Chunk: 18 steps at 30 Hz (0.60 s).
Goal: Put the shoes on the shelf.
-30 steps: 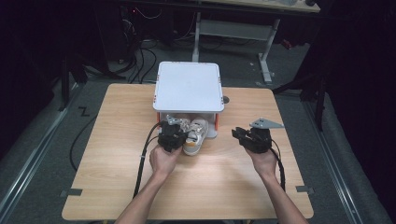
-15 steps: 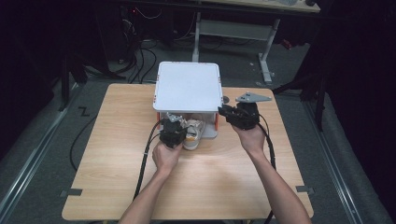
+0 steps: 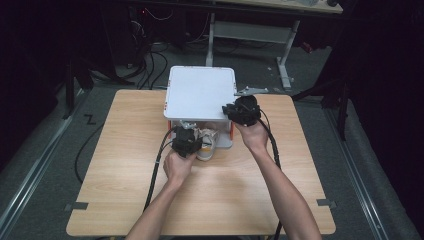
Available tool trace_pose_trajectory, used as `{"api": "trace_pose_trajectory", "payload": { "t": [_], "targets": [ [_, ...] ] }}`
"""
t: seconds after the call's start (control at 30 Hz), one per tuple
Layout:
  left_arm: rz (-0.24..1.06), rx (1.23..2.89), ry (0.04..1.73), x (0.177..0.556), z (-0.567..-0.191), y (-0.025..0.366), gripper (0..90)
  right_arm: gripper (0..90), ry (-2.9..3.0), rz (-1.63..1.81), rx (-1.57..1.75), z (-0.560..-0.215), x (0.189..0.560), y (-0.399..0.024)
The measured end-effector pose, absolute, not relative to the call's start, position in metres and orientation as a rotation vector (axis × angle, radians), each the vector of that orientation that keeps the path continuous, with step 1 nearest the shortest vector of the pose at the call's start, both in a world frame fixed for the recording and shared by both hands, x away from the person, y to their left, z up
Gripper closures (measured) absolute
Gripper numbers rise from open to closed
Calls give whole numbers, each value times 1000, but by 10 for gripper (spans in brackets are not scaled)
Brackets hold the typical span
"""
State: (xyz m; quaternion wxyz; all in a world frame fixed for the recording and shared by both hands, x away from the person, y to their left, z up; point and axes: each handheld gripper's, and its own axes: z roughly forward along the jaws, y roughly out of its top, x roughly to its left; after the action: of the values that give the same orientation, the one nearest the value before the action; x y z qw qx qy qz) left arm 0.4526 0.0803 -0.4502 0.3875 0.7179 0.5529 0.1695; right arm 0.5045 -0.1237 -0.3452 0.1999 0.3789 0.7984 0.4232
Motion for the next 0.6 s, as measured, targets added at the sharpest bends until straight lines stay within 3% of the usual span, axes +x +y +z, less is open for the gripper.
{"api": "trace_pose_trajectory", "payload": {
  "t": [0.1,0.2,0.6],
  "targets": [
    [386,1810,1395,452,-448,81,501,754,2236,1173,1044,-345,505,-124],
    [391,1826,1383,450,-447,78,451,755,2233,1171,1034,-346,504,-124],
    [414,1754,1297,426,-416,91,382,762,2231,1175,1022,-347,503,-125]
  ]
}}
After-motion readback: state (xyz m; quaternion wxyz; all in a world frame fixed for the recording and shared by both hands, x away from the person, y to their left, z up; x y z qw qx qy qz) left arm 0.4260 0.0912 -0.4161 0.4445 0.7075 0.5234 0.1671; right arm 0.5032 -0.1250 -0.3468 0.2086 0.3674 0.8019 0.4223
